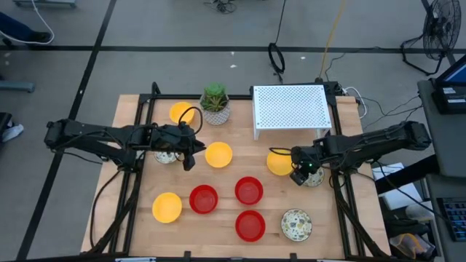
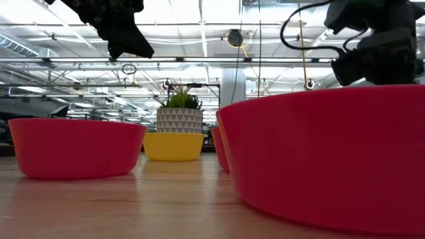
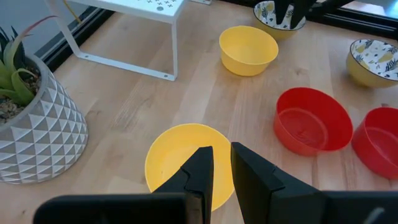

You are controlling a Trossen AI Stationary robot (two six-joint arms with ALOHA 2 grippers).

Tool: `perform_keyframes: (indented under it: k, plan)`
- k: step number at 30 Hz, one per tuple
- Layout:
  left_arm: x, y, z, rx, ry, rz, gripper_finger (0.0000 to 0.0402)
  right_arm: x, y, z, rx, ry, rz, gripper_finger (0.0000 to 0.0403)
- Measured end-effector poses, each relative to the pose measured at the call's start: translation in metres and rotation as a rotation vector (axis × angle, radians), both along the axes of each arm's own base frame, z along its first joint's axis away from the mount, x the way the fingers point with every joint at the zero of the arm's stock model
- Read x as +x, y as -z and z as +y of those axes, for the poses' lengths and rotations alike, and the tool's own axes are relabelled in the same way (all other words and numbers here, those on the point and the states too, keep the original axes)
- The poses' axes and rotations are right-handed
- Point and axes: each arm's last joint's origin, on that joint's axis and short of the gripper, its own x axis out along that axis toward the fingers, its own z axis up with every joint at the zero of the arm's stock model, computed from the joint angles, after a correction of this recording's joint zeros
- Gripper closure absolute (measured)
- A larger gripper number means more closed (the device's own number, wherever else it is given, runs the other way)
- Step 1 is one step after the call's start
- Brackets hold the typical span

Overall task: Pick & Place Mini bowls
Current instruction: Put the white and yellow bowl on the shelf

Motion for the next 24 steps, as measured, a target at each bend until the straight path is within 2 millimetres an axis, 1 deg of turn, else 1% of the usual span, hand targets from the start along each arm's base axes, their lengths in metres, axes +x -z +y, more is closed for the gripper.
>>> perform_keyframes:
  k: [3,8,16,20,24]
  plan:
    - [0.0,0.0,0.0,0.0,0.0,0.0,0.0339,-0.004,0.007,0.0,0.001,0.012,0.028,0.0241]
    - [0.0,0.0,0.0,0.0,0.0,0.0,0.0339,-0.005,0.015,0.0,0.003,0.012,0.024,0.0241]
    - [0.0,0.0,0.0,0.0,-0.001,0.0,0.0339,-0.004,0.015,0.0,-0.004,-0.043,-0.007,0.0241]
    - [0.0,0.0,0.0,0.003,0.002,0.001,0.0339,-0.004,0.015,0.001,0.045,-0.061,-0.006,0.0241]
    - [0.0,0.0,0.0,0.004,0.002,0.001,0.0339,-0.004,0.015,0.004,0.04,-0.076,-0.004,0.0241]
